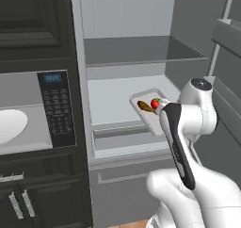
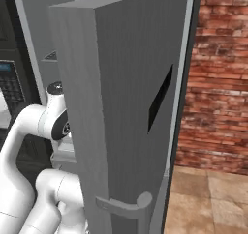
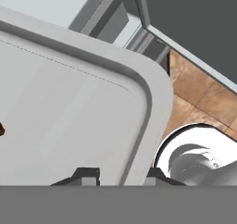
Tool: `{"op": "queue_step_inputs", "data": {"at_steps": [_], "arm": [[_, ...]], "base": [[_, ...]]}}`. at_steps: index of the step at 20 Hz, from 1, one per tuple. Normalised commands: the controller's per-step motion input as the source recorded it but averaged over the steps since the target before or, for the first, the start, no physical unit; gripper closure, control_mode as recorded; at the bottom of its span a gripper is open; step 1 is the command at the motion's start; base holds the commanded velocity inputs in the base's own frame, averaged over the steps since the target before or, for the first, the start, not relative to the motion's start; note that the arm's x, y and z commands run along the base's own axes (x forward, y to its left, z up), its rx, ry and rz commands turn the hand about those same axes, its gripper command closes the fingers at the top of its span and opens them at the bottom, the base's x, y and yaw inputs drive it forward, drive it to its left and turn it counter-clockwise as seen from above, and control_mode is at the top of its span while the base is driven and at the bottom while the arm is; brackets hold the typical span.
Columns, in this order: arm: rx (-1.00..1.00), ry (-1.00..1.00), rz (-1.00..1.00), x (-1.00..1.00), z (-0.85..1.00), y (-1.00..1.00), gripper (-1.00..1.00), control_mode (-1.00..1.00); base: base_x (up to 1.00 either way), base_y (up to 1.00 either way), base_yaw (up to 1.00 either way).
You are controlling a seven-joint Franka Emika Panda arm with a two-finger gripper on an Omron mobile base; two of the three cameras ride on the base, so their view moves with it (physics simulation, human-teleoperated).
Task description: Place the tupperware containing the chicken drumstick and tomato meal in the microwave. Close the microwave door and press the start button to reheat the meal.
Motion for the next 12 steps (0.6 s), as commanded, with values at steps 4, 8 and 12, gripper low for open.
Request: {"op": "queue_step_inputs", "data": {"at_steps": [4,8,12], "arm": [[0.00,0.00,0.00,0.00,0.00,0.00,1.00,1.00],[0.00,0.00,0.00,0.00,0.00,0.00,1.00,1.00],[0.00,0.00,0.00,0.00,0.00,0.00,1.00,1.00]], "base": [[-0.71,0.41,0.01],[-0.48,0.75,0.05],[-0.31,0.89,0.14]]}}
